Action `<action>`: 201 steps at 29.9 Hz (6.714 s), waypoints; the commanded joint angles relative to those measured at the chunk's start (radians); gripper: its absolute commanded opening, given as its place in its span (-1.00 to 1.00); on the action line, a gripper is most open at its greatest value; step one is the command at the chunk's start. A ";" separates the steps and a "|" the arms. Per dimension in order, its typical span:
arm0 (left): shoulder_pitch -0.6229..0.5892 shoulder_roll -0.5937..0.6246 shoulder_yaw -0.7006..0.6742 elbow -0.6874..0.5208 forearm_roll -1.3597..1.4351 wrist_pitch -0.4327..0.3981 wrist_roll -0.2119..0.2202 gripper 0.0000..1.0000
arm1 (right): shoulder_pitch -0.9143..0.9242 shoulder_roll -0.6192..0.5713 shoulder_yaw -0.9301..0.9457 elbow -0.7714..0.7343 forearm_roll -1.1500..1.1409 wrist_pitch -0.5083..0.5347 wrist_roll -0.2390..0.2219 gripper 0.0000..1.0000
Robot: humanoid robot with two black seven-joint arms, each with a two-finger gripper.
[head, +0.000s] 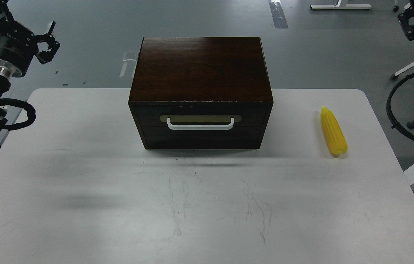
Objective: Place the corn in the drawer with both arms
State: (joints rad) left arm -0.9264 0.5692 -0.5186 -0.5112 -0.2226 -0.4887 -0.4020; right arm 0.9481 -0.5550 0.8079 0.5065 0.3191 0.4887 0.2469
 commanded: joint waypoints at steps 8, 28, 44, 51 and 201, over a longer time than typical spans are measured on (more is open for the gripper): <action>0.001 0.001 0.000 0.000 0.000 0.000 -0.001 0.99 | -0.002 0.004 0.002 -0.002 0.000 0.000 0.003 1.00; -0.040 0.406 0.029 -0.355 0.528 0.000 -0.004 0.79 | -0.026 -0.033 -0.001 -0.066 0.000 0.000 0.006 1.00; -0.196 0.397 0.040 -1.127 1.512 0.018 0.006 0.79 | -0.022 -0.020 -0.012 -0.072 0.000 0.000 0.002 1.00; -0.226 0.243 0.095 -1.132 2.038 0.000 0.005 0.79 | -0.025 -0.033 -0.009 -0.088 0.000 0.000 0.003 1.00; -0.466 -0.141 0.654 -1.106 2.389 0.000 -0.046 0.81 | -0.015 -0.033 -0.004 -0.194 0.003 0.000 0.006 1.00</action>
State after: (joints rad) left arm -1.3912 0.4278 0.1376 -1.6163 2.1664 -0.4886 -0.4467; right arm 0.9309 -0.5883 0.8042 0.3130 0.3222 0.4887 0.2529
